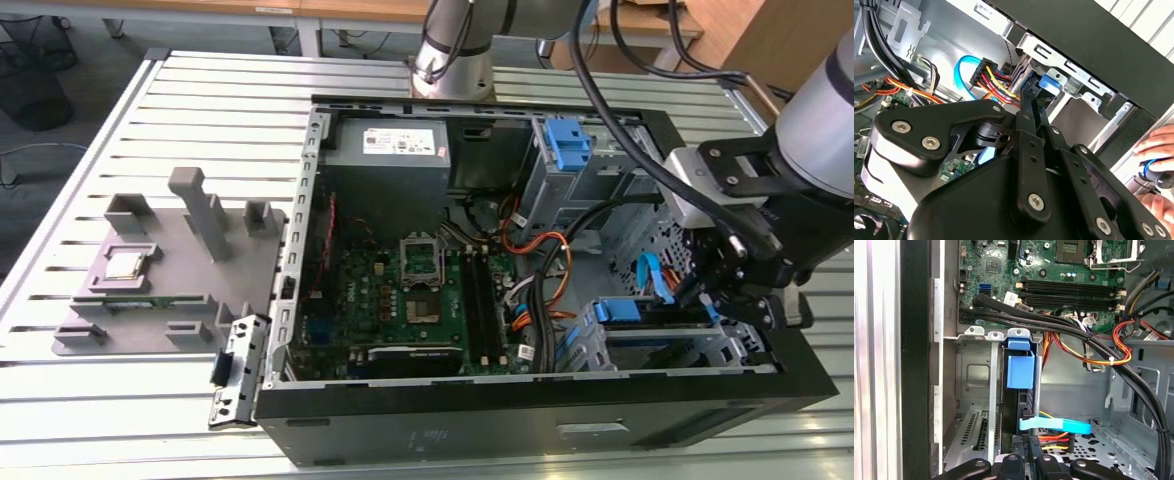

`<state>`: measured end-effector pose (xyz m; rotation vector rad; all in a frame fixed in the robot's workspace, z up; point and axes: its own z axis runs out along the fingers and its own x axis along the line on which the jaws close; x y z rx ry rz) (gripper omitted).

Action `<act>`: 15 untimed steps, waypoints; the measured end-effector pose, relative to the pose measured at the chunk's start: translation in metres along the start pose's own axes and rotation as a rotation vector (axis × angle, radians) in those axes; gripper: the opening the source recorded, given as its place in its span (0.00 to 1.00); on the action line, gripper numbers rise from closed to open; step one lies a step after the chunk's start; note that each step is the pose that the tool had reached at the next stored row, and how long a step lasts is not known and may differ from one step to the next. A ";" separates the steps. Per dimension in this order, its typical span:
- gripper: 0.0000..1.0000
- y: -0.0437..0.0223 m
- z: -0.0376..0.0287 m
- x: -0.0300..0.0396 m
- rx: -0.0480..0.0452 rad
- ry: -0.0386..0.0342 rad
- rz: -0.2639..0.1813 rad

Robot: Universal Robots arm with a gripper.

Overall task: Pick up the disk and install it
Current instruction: 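Insert the second disk wire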

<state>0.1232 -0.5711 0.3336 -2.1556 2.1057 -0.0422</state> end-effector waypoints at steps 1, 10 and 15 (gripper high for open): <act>0.16 0.0000 0.0000 0.0000 0.0005 0.0008 0.008; 0.16 -0.0013 0.0003 0.0001 0.0016 0.0022 0.022; 0.16 -0.0009 0.0010 0.0001 0.0018 0.0025 0.025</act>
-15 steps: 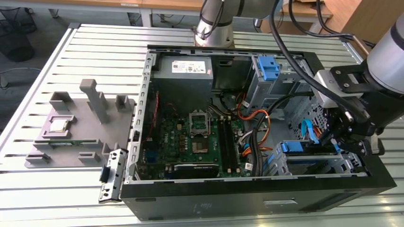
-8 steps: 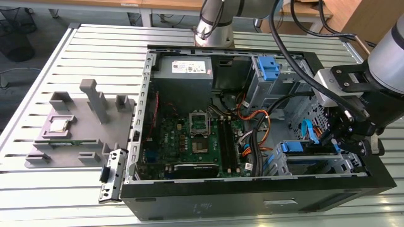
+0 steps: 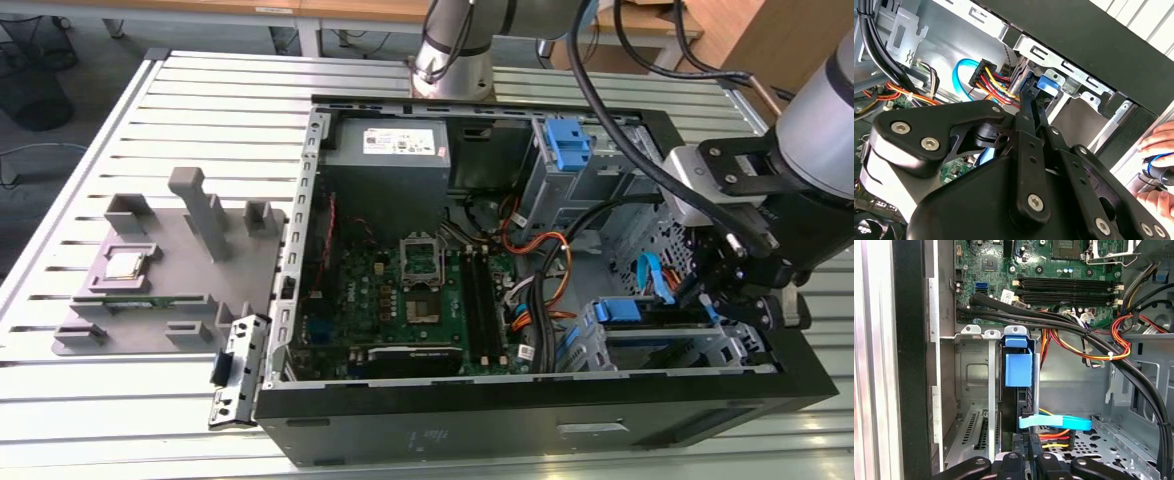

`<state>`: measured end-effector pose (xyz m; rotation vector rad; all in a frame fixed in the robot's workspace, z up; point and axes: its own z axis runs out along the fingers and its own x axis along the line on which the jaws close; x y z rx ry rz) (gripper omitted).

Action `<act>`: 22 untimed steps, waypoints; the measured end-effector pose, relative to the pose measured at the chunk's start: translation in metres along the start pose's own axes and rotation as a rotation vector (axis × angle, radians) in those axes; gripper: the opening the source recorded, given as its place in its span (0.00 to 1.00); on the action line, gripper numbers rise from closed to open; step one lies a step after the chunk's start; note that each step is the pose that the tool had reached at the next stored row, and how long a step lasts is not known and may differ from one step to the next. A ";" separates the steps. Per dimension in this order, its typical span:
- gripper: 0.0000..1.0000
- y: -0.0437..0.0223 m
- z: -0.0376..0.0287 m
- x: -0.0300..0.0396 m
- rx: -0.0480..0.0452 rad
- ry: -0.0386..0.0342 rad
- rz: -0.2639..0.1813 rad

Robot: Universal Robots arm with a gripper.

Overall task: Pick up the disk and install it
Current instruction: 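Insert the second disk wire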

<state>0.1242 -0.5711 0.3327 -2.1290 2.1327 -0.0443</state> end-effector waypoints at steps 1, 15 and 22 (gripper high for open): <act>0.16 0.0001 0.0004 0.0001 0.0001 0.0004 0.001; 0.16 0.0009 0.0062 0.0005 0.0003 0.0023 0.004; 0.16 0.0011 0.0077 0.0006 0.0003 0.0009 0.004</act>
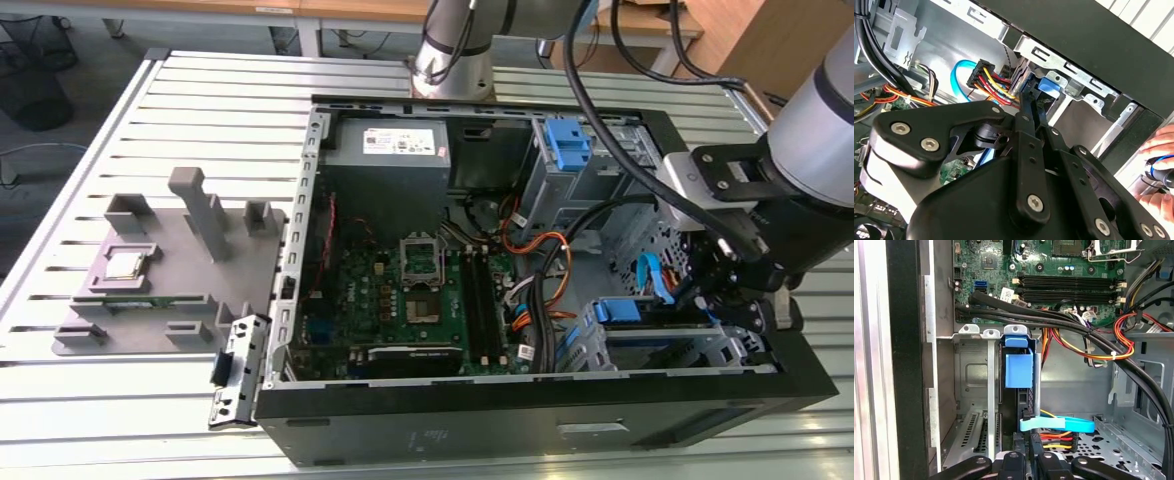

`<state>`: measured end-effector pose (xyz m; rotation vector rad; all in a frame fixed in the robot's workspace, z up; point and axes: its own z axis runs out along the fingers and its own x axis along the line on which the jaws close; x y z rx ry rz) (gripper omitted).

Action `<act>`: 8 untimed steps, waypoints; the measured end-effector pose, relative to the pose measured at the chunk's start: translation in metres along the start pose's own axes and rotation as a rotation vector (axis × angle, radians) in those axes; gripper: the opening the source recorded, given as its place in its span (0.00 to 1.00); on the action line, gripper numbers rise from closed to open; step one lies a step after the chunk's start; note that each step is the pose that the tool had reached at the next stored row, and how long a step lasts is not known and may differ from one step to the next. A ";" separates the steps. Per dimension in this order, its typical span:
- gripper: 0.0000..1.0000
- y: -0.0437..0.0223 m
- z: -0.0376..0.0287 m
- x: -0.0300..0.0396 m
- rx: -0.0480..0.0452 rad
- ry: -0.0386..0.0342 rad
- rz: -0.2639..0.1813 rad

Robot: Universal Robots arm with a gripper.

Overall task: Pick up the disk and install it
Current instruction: 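Insert the second disk wire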

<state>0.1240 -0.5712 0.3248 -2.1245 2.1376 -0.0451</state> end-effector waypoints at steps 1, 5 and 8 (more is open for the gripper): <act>0.16 0.0001 0.0009 -0.0001 0.0001 -0.0021 0.000; 0.23 0.0000 0.0003 0.0000 0.0000 -0.0003 0.000; 0.23 -0.0003 -0.0021 -0.0001 0.0001 -0.0003 0.000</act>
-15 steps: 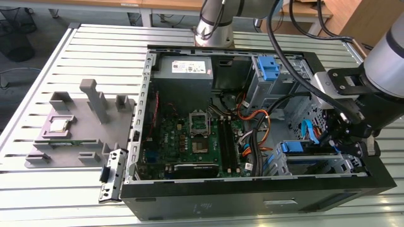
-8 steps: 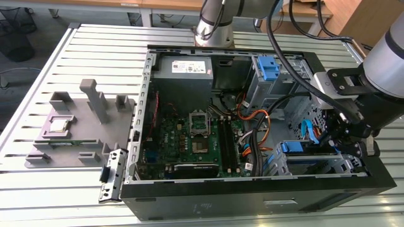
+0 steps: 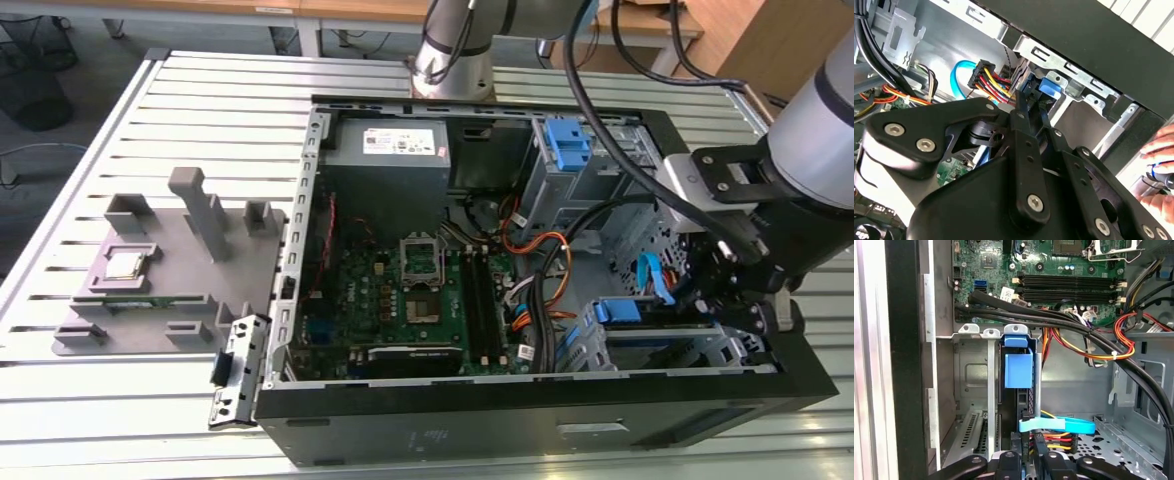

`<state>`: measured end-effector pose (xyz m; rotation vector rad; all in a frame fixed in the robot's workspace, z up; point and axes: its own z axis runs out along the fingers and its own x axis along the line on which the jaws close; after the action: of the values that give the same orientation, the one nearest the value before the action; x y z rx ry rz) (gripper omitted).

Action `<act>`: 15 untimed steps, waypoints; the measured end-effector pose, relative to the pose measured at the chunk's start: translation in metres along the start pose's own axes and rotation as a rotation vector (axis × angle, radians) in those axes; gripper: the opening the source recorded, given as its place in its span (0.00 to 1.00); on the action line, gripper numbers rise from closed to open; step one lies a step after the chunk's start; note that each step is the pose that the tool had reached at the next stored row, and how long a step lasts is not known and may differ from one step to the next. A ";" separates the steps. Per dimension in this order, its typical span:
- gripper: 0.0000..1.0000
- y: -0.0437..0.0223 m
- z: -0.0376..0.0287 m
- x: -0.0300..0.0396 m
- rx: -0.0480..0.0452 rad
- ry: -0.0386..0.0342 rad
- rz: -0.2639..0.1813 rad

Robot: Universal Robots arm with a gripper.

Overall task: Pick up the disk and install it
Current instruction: 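Insert the second disk wire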

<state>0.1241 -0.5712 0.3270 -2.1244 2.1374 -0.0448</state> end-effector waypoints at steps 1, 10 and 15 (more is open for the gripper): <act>0.23 -0.0003 -0.0026 -0.0002 0.0000 -0.0002 0.000; 0.23 -0.0027 -0.0239 -0.0017 0.0000 -0.0003 0.000; 0.23 -0.0027 -0.0240 -0.0017 0.0000 -0.0003 0.000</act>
<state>0.1241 -0.5711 0.3511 -2.1243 2.1373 -0.0445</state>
